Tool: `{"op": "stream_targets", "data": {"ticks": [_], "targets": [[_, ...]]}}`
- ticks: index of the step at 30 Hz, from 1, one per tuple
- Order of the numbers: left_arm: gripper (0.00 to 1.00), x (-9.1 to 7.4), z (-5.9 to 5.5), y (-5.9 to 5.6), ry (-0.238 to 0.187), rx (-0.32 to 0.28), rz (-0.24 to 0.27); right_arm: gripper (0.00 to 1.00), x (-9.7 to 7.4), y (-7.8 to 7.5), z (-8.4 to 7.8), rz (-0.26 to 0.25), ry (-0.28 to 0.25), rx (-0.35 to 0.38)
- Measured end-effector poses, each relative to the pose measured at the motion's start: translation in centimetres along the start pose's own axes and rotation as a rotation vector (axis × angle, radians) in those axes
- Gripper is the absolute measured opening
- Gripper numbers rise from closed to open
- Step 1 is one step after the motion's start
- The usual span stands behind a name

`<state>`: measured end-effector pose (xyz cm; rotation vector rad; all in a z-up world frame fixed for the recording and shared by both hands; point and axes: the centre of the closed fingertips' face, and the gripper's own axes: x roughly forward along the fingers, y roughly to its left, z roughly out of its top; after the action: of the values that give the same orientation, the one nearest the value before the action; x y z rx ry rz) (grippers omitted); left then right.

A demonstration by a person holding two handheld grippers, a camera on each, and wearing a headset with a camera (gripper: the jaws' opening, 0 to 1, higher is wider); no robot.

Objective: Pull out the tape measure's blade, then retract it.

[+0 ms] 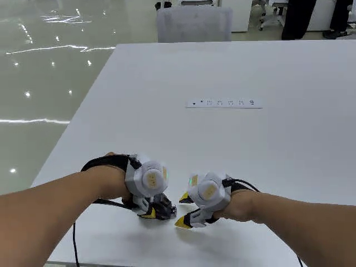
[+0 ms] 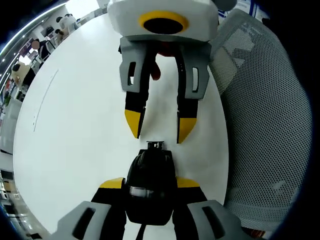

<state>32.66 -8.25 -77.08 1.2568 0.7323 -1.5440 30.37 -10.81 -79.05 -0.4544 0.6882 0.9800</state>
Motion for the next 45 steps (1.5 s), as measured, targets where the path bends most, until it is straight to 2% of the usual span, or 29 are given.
{"op": "stream_targets", "data": {"ticks": [3,7,12,14,22,23,24,25,27,37,45], "targets": [[0.32,0.2,0.0,-0.1,0.025,0.021,0.002,0.25,0.4,0.1,0.5,0.006,-0.017,-0.025],[0.32,0.0,0.0,-0.1,0.013,0.010,0.005,0.14,0.8,-0.3,0.6,-0.010,-0.017,-0.031],[0.32,0.2,0.0,-0.1,0.016,0.006,-0.005,0.14,1.2,-0.1,0.4,0.004,0.013,-0.069],[0.32,0.2,0.0,-0.1,0.013,0.002,-0.006,0.14,1.3,-0.2,0.3,0.019,0.029,-0.037],[0.32,0.2,0.0,-0.1,0.016,-0.001,-0.009,0.12,1.3,-0.1,0.1,0.031,0.007,-0.022],[0.32,0.2,0.0,-0.2,0.015,0.010,-0.009,0.11,1.2,0.0,0.1,0.026,0.004,-0.085],[0.32,0.2,0.0,-0.3,0.015,0.025,-0.008,0.11,1.1,0.1,0.1,0.041,0.001,-0.095],[0.32,0.2,0.0,-0.3,0.015,0.021,-0.005,0.11,0.9,0.1,-0.1,0.041,0.004,-0.066],[0.32,0.1,-0.1,0.0,-0.004,-0.024,0.002,0.11,0.8,-0.4,-0.1,0.031,-0.008,-0.031],[0.32,0.1,-0.1,0.2,-0.011,-0.032,-0.005,0.11,-1.1,-0.6,-1.7,0.038,-0.003,0.013],[0.32,0.1,0.0,0.1,-0.005,-0.027,0.003,0.11,-2.4,-0.8,-3.0,0.024,-0.001,0.044]]}}
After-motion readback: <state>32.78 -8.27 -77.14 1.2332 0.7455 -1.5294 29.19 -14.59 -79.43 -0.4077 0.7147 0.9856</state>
